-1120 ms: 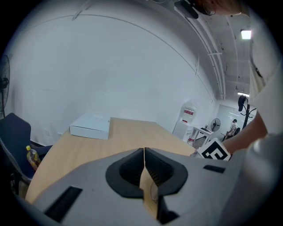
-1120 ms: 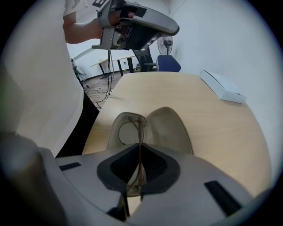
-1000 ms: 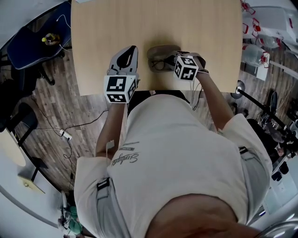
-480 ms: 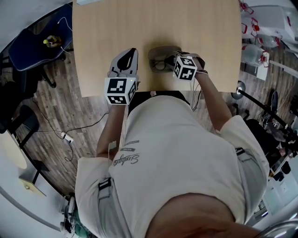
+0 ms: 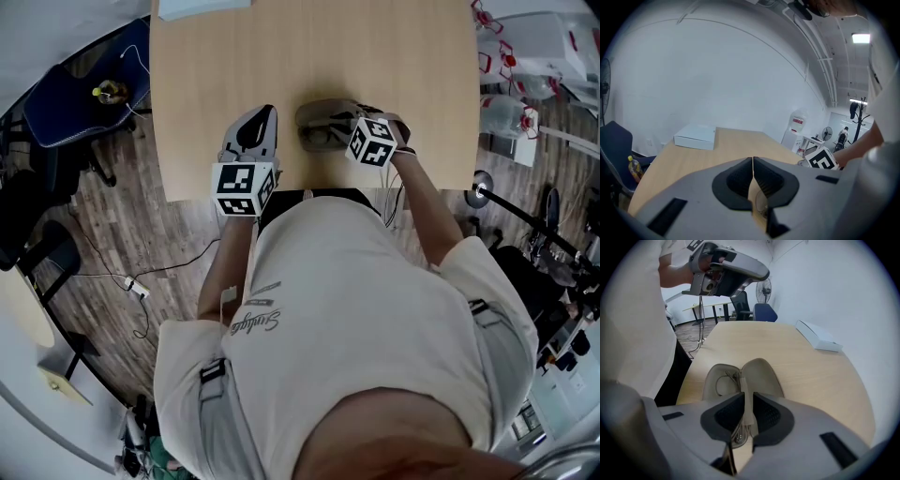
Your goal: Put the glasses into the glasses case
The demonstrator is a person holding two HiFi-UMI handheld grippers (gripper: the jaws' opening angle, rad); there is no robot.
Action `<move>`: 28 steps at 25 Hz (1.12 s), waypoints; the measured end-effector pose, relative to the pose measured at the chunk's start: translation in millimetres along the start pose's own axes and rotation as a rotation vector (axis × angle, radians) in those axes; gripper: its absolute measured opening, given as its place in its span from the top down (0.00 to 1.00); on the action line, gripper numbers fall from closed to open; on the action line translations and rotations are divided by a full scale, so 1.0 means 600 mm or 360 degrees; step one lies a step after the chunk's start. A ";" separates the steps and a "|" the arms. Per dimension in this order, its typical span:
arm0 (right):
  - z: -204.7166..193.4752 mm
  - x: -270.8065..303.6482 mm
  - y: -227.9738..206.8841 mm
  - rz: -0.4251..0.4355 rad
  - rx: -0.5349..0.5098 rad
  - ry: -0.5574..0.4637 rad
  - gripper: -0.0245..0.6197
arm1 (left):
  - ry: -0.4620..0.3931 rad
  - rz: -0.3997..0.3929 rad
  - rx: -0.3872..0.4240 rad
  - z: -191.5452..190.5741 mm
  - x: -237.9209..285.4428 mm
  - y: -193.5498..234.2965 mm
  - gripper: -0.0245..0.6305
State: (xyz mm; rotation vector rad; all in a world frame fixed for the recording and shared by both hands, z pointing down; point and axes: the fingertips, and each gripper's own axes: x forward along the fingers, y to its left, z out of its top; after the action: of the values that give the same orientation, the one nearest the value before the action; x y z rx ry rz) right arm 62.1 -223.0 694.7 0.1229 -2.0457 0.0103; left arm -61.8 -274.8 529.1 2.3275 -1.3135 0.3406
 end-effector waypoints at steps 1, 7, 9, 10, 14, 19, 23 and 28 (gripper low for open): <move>0.002 -0.005 -0.005 -0.0029 0.0027 -0.0020 0.88 | -0.0004 0.0001 0.0002 0.001 -0.001 -0.002 0.94; 0.005 -0.047 -0.019 -0.0161 0.0274 -0.0169 0.94 | -0.0032 0.0001 0.0032 0.012 -0.013 -0.022 0.94; 0.006 -0.066 -0.031 -0.0222 0.0400 -0.0260 0.95 | -0.0045 0.0002 0.0052 0.019 -0.015 -0.027 0.94; 0.006 -0.074 -0.035 -0.0255 0.0448 -0.0303 0.95 | -0.0050 0.0004 0.0062 0.022 -0.016 -0.030 0.94; 0.007 -0.105 -0.041 -0.0355 0.0559 -0.0420 0.96 | -0.0056 0.0007 0.0100 0.027 -0.025 -0.038 0.94; 0.039 -0.150 -0.043 -0.0463 0.0610 -0.0624 0.97 | -0.0071 0.0019 0.0136 0.038 -0.036 -0.044 0.94; 0.077 -0.212 -0.051 -0.0561 0.0650 -0.0813 0.97 | -0.0097 0.0016 0.0171 0.052 -0.043 -0.052 0.94; 0.106 -0.286 -0.067 -0.0707 0.0692 -0.0994 0.97 | -0.0131 0.0019 0.0180 0.062 -0.053 -0.055 0.94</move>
State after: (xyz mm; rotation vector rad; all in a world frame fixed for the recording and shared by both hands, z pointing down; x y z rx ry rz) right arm 87.6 -252.7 511.3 0.9502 -2.5598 0.1570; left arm -50.3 -254.6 474.9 2.4521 -1.3805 0.3341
